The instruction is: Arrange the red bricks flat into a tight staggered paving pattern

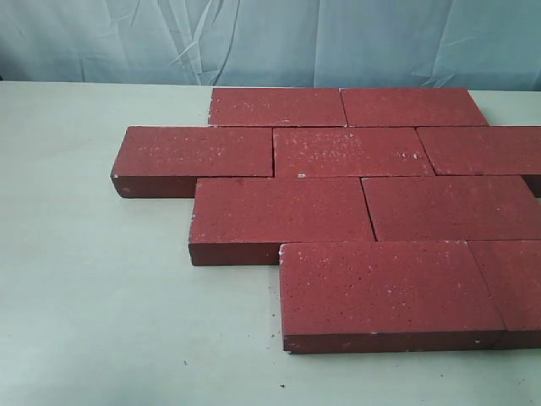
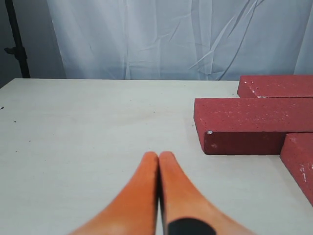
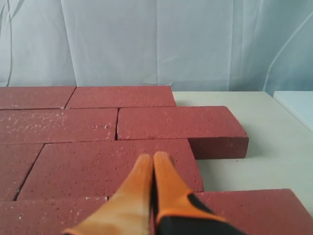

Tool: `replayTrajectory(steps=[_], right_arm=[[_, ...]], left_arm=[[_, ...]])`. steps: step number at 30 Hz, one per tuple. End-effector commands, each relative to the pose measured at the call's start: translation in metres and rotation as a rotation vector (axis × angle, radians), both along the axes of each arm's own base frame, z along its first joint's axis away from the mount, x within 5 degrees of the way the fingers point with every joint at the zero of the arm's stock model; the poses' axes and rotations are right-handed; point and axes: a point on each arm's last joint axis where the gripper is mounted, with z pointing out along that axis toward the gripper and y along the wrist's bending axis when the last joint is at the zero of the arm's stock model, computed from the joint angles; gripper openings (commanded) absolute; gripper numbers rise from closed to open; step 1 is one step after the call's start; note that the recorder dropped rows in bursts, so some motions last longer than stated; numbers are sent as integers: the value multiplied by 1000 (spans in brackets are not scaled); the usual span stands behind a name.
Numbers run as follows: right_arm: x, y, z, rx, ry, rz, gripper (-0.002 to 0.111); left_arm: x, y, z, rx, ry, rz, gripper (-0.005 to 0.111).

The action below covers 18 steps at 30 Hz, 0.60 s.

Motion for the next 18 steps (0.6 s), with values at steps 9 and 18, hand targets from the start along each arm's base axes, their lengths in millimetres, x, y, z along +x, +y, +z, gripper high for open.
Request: replayTrajectory(steps=[9, 18], right_arm=[[1, 1, -17, -5, 45, 29, -1], [1, 1, -18, -5, 50, 29, -1]], left_arm=[[0, 0, 0, 0, -14, 2, 0], [0, 0, 0, 0, -14, 2, 0]])
